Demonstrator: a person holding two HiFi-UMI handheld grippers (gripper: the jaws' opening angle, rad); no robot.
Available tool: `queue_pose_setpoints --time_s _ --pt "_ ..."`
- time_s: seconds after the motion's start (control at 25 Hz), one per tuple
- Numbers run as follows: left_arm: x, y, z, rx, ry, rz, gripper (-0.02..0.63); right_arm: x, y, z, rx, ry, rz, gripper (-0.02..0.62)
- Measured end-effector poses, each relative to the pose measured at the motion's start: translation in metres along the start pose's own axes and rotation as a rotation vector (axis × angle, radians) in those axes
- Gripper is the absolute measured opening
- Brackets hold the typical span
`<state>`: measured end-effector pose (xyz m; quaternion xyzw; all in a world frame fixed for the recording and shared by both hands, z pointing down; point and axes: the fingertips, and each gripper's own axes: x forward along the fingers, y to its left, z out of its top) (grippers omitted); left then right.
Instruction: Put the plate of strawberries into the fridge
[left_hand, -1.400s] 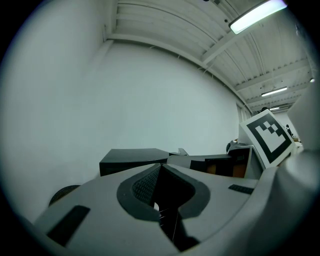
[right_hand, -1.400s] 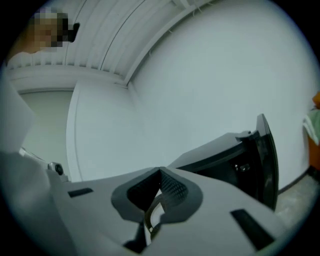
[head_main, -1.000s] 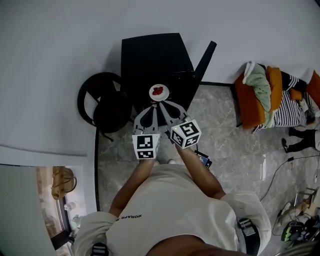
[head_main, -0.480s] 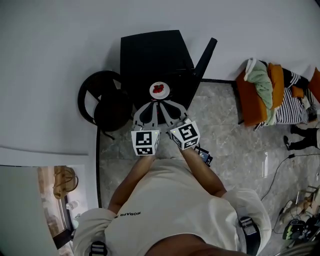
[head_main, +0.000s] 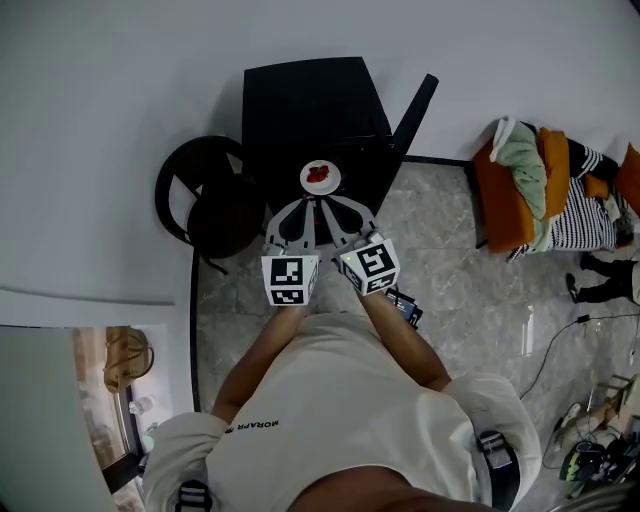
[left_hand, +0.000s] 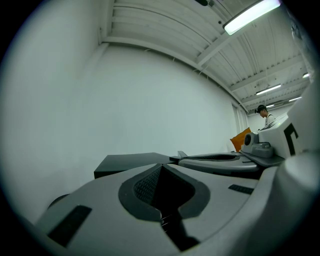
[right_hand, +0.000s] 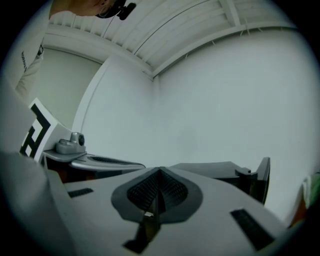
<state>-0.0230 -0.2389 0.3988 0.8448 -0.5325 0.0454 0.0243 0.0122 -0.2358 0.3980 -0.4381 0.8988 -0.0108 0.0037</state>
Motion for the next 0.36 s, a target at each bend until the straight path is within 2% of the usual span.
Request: queue_pose_setpoints --time_s 0.36 --pt "0.0009 -0.0032 0.0004 0.01 0.006 -0.01 0.002 0.0003 -0.0034 0.0026 0.005 -0.005 -0.015 0.012"
